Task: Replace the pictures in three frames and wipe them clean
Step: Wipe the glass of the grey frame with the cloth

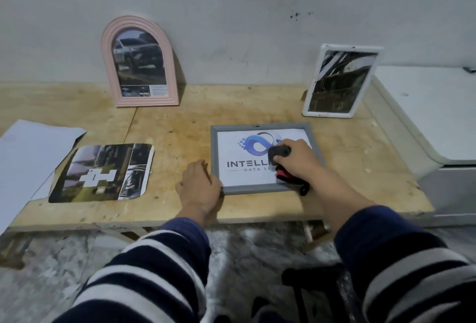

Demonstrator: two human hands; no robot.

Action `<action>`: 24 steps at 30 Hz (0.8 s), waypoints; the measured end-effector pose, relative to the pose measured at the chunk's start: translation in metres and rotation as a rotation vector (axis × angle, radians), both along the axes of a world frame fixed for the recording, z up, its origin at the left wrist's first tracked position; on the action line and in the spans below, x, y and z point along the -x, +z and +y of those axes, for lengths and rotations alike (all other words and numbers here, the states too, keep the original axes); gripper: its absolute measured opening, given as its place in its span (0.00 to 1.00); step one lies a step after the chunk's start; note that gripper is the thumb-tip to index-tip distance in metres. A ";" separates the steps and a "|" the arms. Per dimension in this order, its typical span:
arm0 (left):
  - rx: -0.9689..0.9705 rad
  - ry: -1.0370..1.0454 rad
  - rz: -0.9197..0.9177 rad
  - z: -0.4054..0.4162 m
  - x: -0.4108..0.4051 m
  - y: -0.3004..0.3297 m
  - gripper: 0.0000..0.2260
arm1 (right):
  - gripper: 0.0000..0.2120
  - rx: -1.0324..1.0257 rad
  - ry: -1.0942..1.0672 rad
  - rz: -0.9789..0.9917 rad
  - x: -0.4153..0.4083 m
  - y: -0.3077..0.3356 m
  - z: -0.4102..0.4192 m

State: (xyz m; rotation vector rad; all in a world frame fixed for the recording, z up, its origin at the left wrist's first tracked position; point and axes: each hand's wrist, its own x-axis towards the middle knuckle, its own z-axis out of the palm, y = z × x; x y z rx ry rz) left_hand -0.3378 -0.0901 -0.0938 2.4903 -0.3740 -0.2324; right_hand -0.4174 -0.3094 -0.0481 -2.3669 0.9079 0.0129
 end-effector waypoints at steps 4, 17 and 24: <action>-0.066 0.008 0.087 -0.022 -0.039 0.012 0.20 | 0.18 0.118 -0.067 0.065 -0.004 0.007 -0.046; -0.161 0.049 0.137 -0.079 -0.106 -0.002 0.15 | 0.17 0.566 0.215 0.299 -0.067 -0.011 -0.134; -0.063 0.164 0.097 -0.085 -0.099 -0.012 0.16 | 0.14 0.508 0.351 0.268 -0.089 -0.022 -0.139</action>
